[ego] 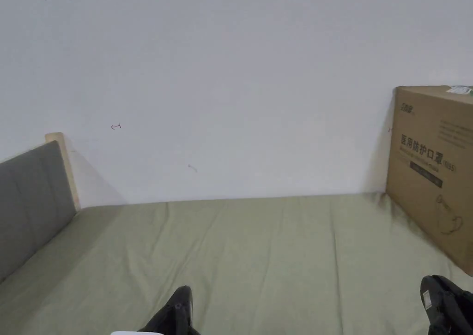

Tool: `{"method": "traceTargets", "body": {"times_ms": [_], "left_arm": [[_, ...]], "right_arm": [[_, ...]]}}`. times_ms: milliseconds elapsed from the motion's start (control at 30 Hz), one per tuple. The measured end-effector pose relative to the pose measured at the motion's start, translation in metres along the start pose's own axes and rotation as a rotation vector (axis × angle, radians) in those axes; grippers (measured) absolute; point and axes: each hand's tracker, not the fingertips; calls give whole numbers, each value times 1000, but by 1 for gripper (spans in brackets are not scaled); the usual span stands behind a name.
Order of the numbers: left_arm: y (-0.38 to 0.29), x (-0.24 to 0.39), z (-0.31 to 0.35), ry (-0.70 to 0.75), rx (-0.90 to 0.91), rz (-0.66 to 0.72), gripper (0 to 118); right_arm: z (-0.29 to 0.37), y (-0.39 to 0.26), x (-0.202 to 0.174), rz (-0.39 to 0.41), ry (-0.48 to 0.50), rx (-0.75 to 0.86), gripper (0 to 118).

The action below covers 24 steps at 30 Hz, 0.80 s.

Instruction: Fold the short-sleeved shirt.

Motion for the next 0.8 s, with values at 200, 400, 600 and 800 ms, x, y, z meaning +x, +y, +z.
{"method": "traceTargets", "body": {"times_ms": [200,400,600,800], "left_arm": [[6,-4,-3,-25,17,34,2],[10,-2,-7,-19,13,3,116],[12,-2,-3,-21,15,2,117],[14,-2,-2,-8,20,-25,117]], "right_arm": [[-3,2,-1,25,-17,-9,8],[4,12,-9,24,-32,60,118],[9,15,-18,82,-27,52,118],[5,12,-23,85,-11,33,118]]}}
